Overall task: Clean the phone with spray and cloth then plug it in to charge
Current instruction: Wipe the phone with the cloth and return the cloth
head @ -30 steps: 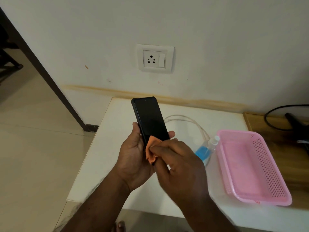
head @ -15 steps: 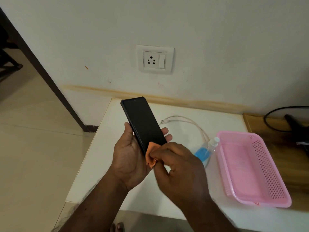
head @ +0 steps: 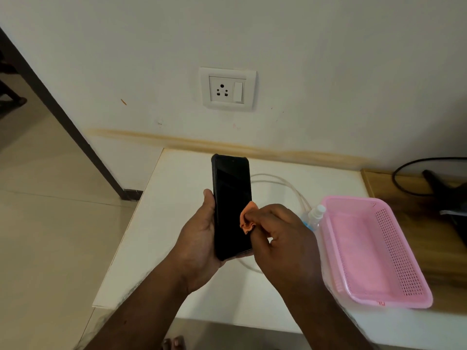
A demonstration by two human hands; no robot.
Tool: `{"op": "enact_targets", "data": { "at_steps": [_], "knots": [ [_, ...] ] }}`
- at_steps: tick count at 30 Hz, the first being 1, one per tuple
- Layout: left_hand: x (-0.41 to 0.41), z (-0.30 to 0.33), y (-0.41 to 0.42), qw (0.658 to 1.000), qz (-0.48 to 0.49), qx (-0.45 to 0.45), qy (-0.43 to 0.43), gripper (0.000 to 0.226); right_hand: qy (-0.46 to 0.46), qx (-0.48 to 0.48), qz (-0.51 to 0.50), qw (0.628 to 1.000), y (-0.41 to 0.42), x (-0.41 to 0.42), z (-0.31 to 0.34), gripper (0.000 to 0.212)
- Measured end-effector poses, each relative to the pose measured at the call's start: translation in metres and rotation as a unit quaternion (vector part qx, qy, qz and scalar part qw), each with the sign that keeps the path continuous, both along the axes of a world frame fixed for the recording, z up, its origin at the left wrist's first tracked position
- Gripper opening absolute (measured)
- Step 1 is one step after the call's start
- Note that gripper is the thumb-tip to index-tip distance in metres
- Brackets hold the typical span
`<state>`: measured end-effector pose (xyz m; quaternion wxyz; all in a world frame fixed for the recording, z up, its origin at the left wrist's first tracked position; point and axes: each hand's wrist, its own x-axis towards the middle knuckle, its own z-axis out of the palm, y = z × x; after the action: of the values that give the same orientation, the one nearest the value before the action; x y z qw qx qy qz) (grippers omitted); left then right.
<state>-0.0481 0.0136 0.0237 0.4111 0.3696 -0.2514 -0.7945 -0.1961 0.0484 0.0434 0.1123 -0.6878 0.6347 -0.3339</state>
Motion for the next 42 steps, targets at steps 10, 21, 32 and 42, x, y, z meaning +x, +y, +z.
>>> {"op": "enact_targets", "data": {
  "at_steps": [10, 21, 32, 42],
  "knots": [
    [-0.004, 0.004, 0.004, 0.991, -0.089, -0.029, -0.09, 0.07, -0.075, -0.069, -0.059, 0.993, -0.007, -0.013, -0.006, 0.023],
    [0.004, 0.011, 0.006, 0.967, -0.2, -0.066, -0.14, 0.076, -0.107, -0.149, -0.118, 0.976, -0.01, -0.024, -0.005, 0.023],
    [0.008, 0.011, 0.008, 0.941, -0.243, -0.081, -0.223, 0.079, -0.11, -0.171, -0.096, 0.974, -0.007, -0.017, -0.001, 0.024],
    [0.004, 0.012, 0.011, 0.929, -0.246, -0.058, -0.27, 0.075, -0.121, -0.173, -0.07, 0.975, -0.004, -0.007, 0.003, 0.026]
  ]
}}
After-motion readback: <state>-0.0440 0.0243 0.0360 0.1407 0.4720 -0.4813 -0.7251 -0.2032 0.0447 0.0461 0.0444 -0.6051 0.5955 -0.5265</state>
